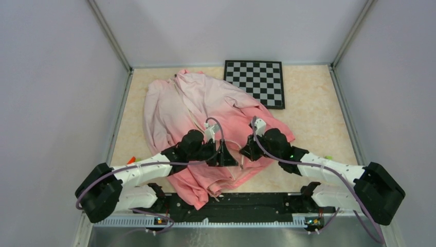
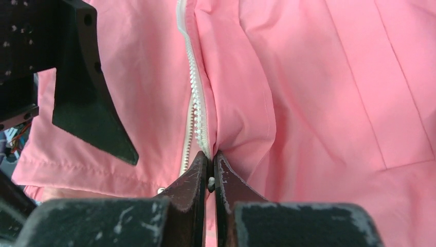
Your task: Zip up the jacket
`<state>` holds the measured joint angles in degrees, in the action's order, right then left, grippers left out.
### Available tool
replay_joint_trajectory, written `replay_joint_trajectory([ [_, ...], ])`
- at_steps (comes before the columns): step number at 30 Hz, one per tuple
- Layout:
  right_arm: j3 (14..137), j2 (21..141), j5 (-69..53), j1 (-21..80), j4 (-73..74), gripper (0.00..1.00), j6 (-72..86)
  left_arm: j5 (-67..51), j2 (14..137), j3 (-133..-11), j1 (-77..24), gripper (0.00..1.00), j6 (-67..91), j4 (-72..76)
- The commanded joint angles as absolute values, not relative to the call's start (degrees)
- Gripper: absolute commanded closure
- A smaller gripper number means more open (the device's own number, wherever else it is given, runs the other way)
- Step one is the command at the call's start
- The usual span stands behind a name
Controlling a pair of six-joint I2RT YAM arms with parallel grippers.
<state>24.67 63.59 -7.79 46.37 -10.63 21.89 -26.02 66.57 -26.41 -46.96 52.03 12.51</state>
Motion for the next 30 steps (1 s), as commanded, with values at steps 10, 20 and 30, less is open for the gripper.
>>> replay_joint_trajectory([
  [10,30.1,65.5,-16.0,45.4,-11.4,1.00,25.0,-39.1,80.1,-31.9,-46.9,0.54,50.1,27.4],
  [20,30.3,65.5,-17.0,45.4,-10.9,1.00,25.4,-36.5,83.0,-32.6,-47.0,0.61,50.1,27.7],
  [30,30.6,65.1,-17.3,45.4,-10.8,1.00,26.6,-35.5,85.2,-33.9,-46.9,0.76,50.4,28.3],
])
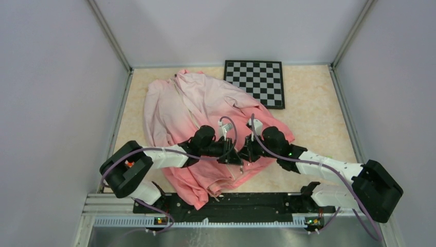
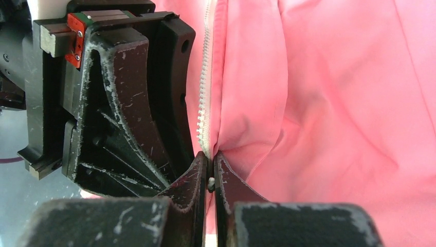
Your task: Zip up the jacket
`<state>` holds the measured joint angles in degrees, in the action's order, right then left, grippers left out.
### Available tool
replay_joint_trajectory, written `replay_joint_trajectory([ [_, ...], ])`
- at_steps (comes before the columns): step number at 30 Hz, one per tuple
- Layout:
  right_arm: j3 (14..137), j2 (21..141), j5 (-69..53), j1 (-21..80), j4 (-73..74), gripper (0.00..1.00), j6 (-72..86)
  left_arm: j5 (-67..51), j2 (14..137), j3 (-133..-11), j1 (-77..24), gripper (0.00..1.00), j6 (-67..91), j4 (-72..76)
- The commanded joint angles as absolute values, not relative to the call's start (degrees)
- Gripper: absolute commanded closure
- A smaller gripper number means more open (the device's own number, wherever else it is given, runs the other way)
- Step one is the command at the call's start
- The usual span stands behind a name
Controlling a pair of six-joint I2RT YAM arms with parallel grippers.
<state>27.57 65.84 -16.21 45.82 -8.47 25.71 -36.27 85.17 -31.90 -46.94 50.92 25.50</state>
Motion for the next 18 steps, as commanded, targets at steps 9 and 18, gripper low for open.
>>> replay_joint_trajectory([
  [9,31.9,64.4,-11.6,45.4,-5.3,1.00,25.0,-33.8,78.5,-31.4,-46.8,0.33,48.7,17.9],
  [18,34.9,65.2,-2.9,44.7,4.1,1.00,25.3,-28.1,75.9,-40.2,-46.8,0.59,58.1,-20.9],
])
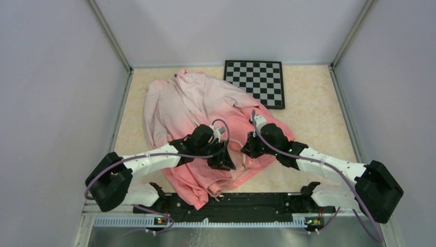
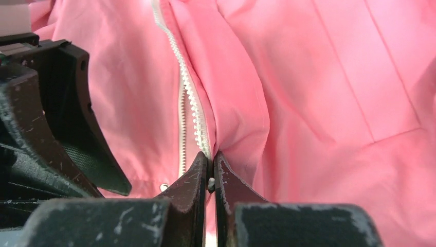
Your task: Zip up the jacket
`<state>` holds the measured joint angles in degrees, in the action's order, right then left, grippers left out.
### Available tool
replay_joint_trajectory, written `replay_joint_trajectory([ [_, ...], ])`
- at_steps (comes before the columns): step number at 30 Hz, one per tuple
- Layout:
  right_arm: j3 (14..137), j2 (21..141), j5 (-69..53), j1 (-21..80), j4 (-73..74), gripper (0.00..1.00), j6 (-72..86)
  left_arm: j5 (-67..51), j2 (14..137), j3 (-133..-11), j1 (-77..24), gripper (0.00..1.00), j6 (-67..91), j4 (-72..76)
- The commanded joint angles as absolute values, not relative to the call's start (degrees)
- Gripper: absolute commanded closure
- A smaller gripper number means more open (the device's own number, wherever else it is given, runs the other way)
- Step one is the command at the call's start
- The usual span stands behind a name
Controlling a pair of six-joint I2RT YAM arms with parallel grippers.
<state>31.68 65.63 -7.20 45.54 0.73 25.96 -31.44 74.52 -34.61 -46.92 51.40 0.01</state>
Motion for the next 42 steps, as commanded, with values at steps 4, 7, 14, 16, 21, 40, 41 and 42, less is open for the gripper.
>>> replay_joint_trajectory([
  [4,34.8,64.7,-1.8,44.6,5.0,1.00,25.5,-32.3,79.0,-41.9,-46.8,0.65,72.2,-25.7],
  [7,34.1,64.1,-0.8,44.4,4.8,1.00,25.1,-27.0,77.1,-42.6,-46.8,0.54,79.9,-29.4],
  [14,32.1,60.5,-1.9,43.5,3.5,1.00,25.0,-17.0,79.9,-46.2,-47.6,0.45,91.0,-35.5],
  [16,31.8,59.9,-2.3,43.4,3.2,1.00,24.8,-16.4,82.1,-47.2,-48.9,0.45,93.7,-36.3],
  [21,31.1,60.0,-4.3,43.2,1.9,1.00,24.8,-14.1,86.6,-49.5,-52.5,0.45,98.3,-35.0],
  [40,29.6,55.8,-5.1,43.0,1.5,1.00,24.9,-7.4,91.2,-46.6,-57.2,0.74,109.2,-35.3],
  [41,29.6,55.6,-5.2,43.0,1.5,1.00,25.0,-7.4,91.4,-46.5,-57.2,0.75,109.2,-34.7],
  [42,29.5,55.5,-5.2,43.0,1.4,1.00,24.9,-7.4,91.7,-46.5,-57.2,0.75,109.1,-34.1],
])
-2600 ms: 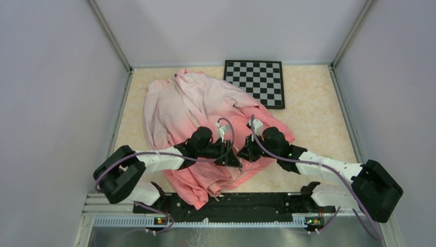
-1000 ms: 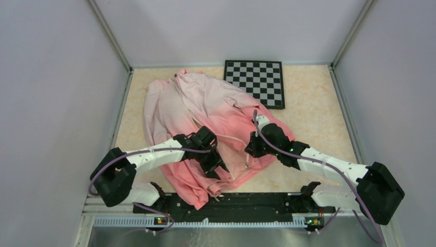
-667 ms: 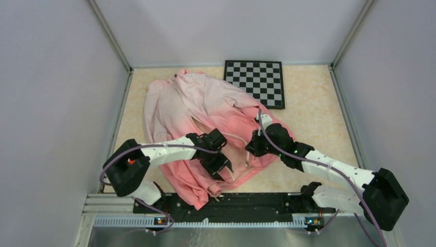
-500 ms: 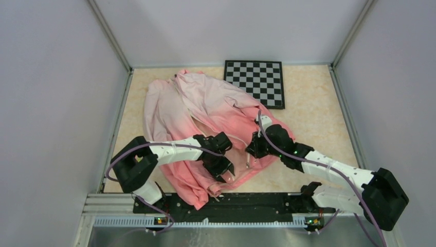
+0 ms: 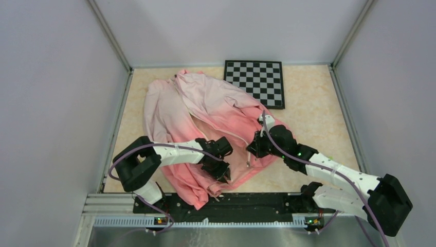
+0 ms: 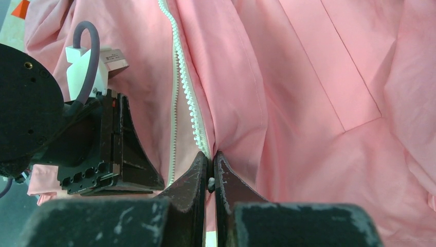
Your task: Zip up the jacket
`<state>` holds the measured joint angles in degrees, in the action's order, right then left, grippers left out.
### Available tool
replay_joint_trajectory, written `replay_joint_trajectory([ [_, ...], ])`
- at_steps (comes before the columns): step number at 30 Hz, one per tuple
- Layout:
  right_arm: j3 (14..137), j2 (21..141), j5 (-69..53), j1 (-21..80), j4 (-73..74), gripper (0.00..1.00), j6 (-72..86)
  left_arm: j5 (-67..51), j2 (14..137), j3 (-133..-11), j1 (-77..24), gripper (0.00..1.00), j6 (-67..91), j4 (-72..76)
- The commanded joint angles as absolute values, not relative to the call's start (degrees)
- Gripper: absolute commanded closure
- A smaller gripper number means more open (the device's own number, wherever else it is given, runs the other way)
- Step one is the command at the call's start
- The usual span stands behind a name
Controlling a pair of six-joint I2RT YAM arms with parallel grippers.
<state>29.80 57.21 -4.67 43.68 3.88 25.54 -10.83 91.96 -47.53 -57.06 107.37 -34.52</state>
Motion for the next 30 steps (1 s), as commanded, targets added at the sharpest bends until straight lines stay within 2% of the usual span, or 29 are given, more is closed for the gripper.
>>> replay_joint_trajectory([
  [1,29.4,55.3,-5.3,43.0,1.3,1.00,24.8,-7.3,91.9,-46.5,-57.2,0.77,109.0,-33.8],
  [9,28.9,54.9,-5.4,43.0,1.1,1.00,24.7,-4.1,91.8,-45.3,-57.1,0.85,106.9,-31.5],
  [12,28.8,54.8,-5.9,43.0,1.0,1.00,24.7,-3.6,91.5,-45.0,-57.1,0.83,106.2,-30.8],
  [17,28.4,54.9,-6.4,43.0,0.5,1.00,24.8,-0.6,90.6,-48.2,-57.1,0.84,103.6,-33.8],
  [20,28.6,54.8,-6.4,43.0,0.4,1.00,24.6,1.2,90.5,-48.5,-57.1,0.77,103.4,-34.0],
  [23,28.5,54.8,-6.4,43.0,0.4,1.00,24.6,0.3,90.9,-47.0,-56.9,0.75,104.1,-32.3],
  [30,28.3,54.7,-6.6,43.0,0.4,1.00,24.7,0.5,91.4,-45.1,-56.3,0.80,103.2,-30.7],
])
